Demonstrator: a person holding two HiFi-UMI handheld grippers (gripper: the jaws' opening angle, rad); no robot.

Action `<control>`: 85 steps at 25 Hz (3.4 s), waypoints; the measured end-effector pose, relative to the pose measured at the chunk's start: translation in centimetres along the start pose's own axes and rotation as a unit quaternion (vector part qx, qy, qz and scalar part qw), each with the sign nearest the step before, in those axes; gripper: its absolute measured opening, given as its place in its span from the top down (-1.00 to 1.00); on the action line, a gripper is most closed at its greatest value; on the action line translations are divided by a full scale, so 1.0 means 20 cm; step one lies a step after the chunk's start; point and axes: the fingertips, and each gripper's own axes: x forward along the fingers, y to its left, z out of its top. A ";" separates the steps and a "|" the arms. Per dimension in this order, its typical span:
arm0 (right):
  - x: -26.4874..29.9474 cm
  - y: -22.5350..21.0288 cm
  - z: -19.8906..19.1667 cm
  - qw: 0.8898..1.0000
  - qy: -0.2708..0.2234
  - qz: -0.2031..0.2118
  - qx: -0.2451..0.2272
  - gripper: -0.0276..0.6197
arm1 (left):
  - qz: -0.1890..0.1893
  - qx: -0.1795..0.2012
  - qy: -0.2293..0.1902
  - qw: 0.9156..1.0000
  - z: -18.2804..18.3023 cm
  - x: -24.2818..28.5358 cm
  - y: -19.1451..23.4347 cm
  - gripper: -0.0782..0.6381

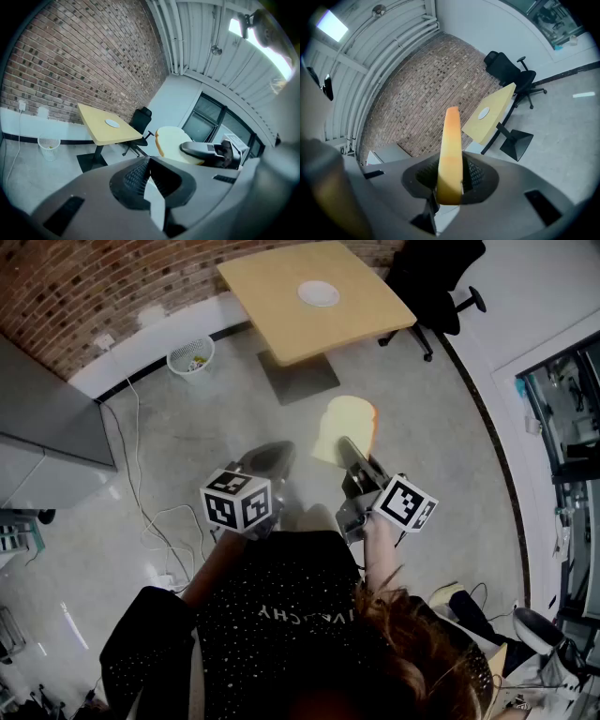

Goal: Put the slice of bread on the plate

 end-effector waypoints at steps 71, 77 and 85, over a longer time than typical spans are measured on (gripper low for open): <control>1.09 -0.92 1.38 0.998 0.037 0.029 0.037 0.63 | 0.080 -0.042 -0.013 0.996 0.78 1.56 0.64 0.75; 1.40 -0.96 1.54 0.997 0.058 0.024 0.037 0.63 | 0.089 -0.070 -0.005 0.994 0.91 1.73 0.87 0.75; 1.86 -1.07 1.76 0.995 0.097 0.011 0.022 0.63 | 0.077 -0.092 -0.015 0.993 1.16 2.07 1.17 0.75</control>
